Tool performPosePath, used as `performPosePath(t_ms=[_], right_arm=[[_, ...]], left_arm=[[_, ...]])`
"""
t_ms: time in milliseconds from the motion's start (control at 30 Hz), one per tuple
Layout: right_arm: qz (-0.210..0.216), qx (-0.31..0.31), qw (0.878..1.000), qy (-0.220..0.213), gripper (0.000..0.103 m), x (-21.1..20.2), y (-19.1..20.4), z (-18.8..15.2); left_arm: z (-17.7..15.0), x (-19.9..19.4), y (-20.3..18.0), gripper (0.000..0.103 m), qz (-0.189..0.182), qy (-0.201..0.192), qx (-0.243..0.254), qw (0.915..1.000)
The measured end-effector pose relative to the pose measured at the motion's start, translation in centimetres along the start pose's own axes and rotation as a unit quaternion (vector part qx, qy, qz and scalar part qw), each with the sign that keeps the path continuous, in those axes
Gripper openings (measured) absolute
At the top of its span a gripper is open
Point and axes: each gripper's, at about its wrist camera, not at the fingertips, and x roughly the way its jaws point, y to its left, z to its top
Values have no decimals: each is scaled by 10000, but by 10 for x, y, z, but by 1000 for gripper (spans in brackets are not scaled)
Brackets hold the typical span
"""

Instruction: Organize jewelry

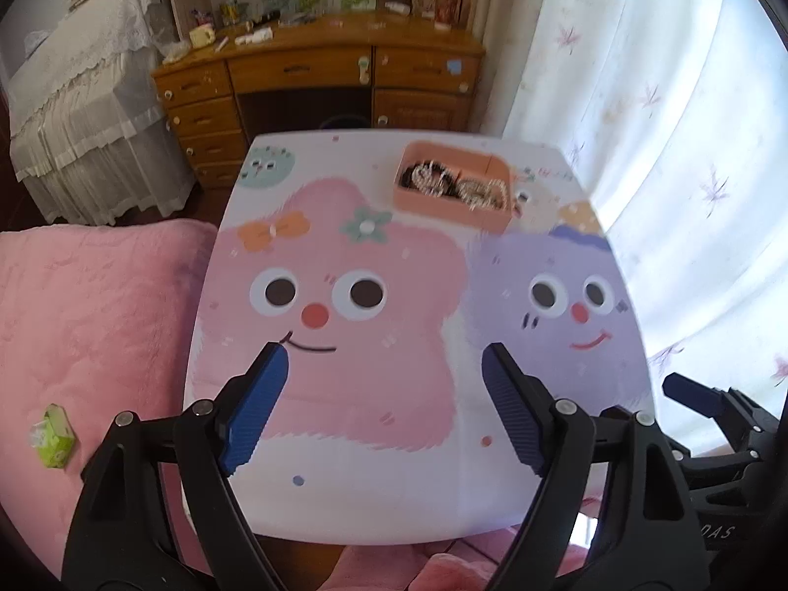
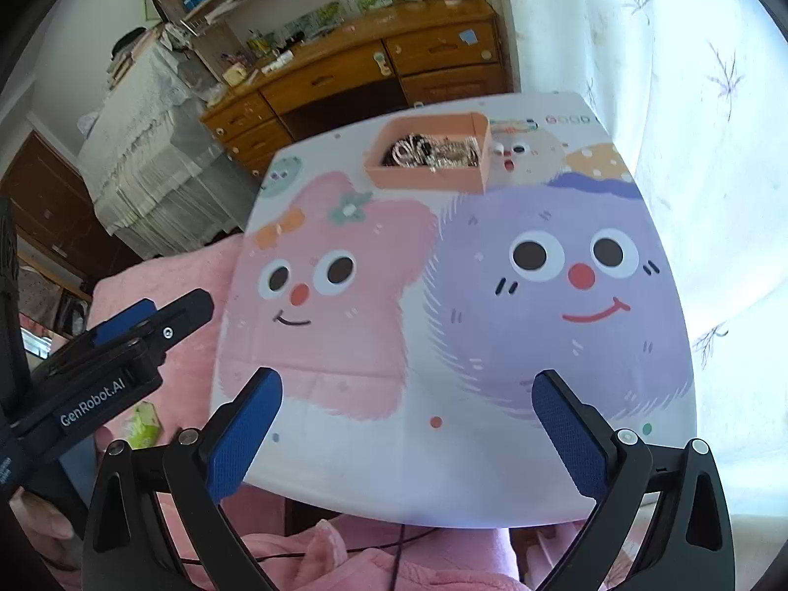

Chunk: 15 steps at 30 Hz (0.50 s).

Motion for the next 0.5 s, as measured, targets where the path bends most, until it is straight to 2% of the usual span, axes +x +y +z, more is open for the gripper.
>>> performPosePath(t_ms=[133,267,333,400,433,500], right_arm=[[-113,-2,9998,-132,102,-16,-2,-4],[-402,0,9987,-303,102,-32,-14,-12],[-459,-16,9978,-481,102,-40,-17,-14],[-483,-121,9971,-573,102,-47,-17,-16],[-514,-179,9967,-600,102,-50,-16,-16],[-550,-233,9963,-611,102,-52,-18,-16]], left_arm=[[-1,-17,-12,82,110,-174,117,9997],[-17,-15,-14,83,31,-25,-131,9999],[-18,-16,-12,83,127,-48,-250,9996],[-21,-15,-11,91,170,-125,-319,9993],[-22,-17,-12,102,190,-151,-332,9992],[-25,-18,-16,103,205,-175,-293,9992]])
